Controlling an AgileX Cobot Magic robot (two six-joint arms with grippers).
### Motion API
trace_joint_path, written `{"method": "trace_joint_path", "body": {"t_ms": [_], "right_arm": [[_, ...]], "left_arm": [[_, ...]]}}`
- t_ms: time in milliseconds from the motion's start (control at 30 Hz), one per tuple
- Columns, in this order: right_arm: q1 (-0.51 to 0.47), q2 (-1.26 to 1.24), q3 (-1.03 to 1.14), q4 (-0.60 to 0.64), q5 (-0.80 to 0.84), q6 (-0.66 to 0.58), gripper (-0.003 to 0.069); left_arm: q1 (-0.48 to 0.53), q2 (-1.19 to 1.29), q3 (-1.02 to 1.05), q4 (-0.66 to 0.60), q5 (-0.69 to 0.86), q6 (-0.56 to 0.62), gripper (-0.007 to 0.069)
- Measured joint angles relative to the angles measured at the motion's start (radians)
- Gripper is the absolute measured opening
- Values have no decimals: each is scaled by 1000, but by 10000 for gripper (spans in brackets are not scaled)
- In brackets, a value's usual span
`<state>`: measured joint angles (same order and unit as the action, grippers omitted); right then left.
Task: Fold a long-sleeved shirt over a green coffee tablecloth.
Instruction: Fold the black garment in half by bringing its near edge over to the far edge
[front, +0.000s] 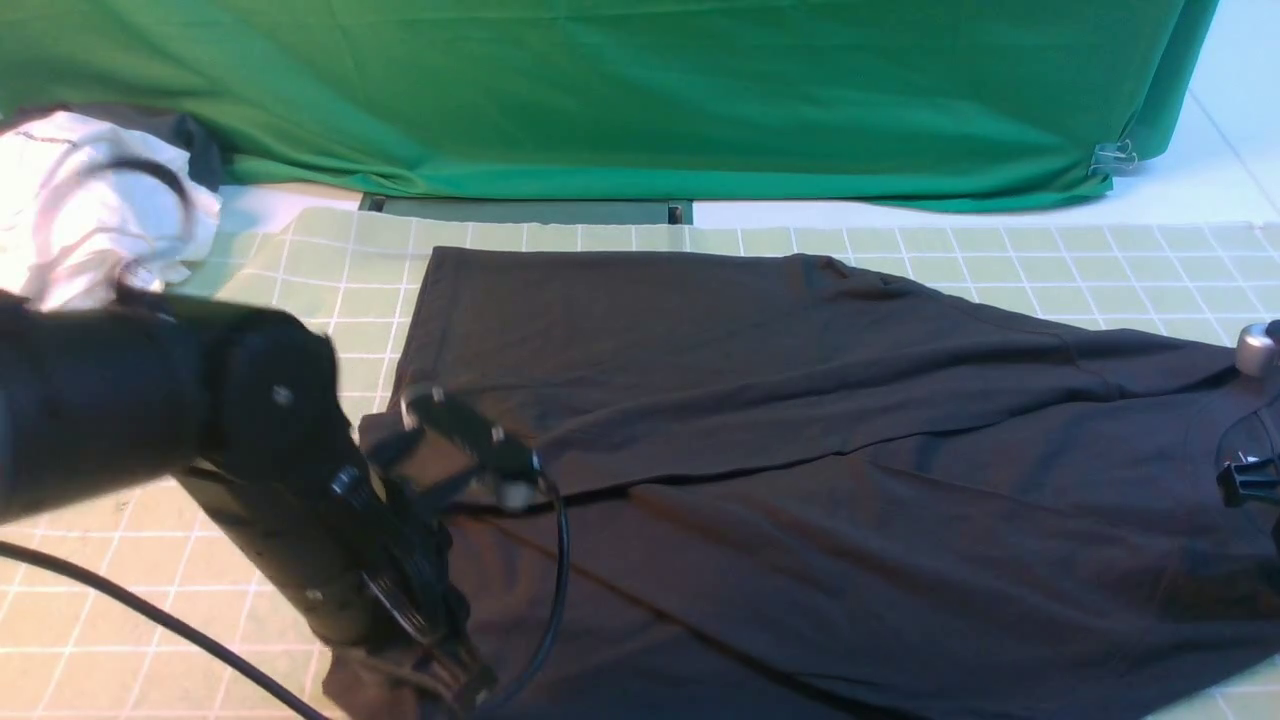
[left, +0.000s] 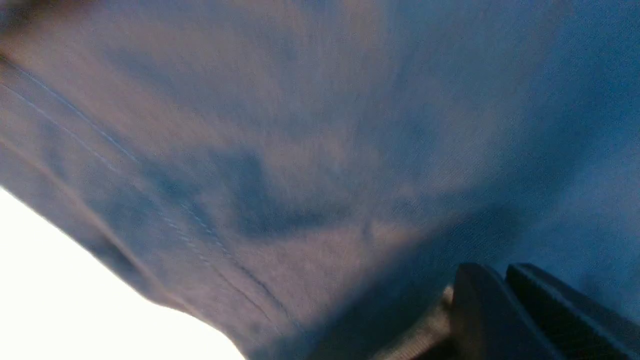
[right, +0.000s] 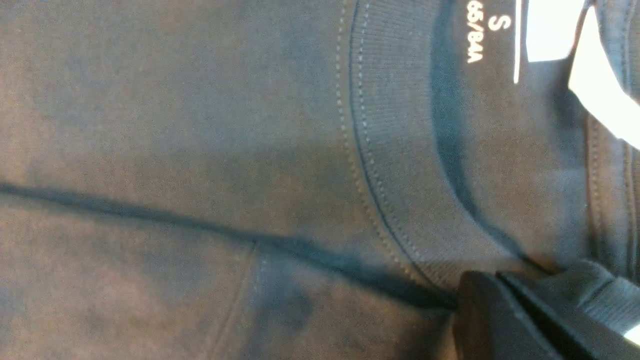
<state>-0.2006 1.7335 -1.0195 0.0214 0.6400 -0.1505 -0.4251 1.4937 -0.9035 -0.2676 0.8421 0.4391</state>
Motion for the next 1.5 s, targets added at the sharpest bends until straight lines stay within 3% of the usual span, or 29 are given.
{"method": "trace_joint_path", "body": {"t_ms": [167, 400, 633, 933, 1500], "right_arm": [[0, -1, 0, 0, 10, -4, 28], [-4, -9, -49, 1, 2, -23, 28], [-4, -8, -175, 41, -17, -26, 28], [-1, 92, -381, 61, -32, -27, 28], [21, 302, -617, 68, -114, 7, 28]], "left_arm": [[0, -94, -7, 55, -15, -62, -21], [58, -112, -7, 212, -189, -276, -21], [157, -99, -46, 174, -282, -285, -21], [272, 84, -297, 167, -305, -278, -21], [334, 515, -784, 166, -339, -278, -21]]}}
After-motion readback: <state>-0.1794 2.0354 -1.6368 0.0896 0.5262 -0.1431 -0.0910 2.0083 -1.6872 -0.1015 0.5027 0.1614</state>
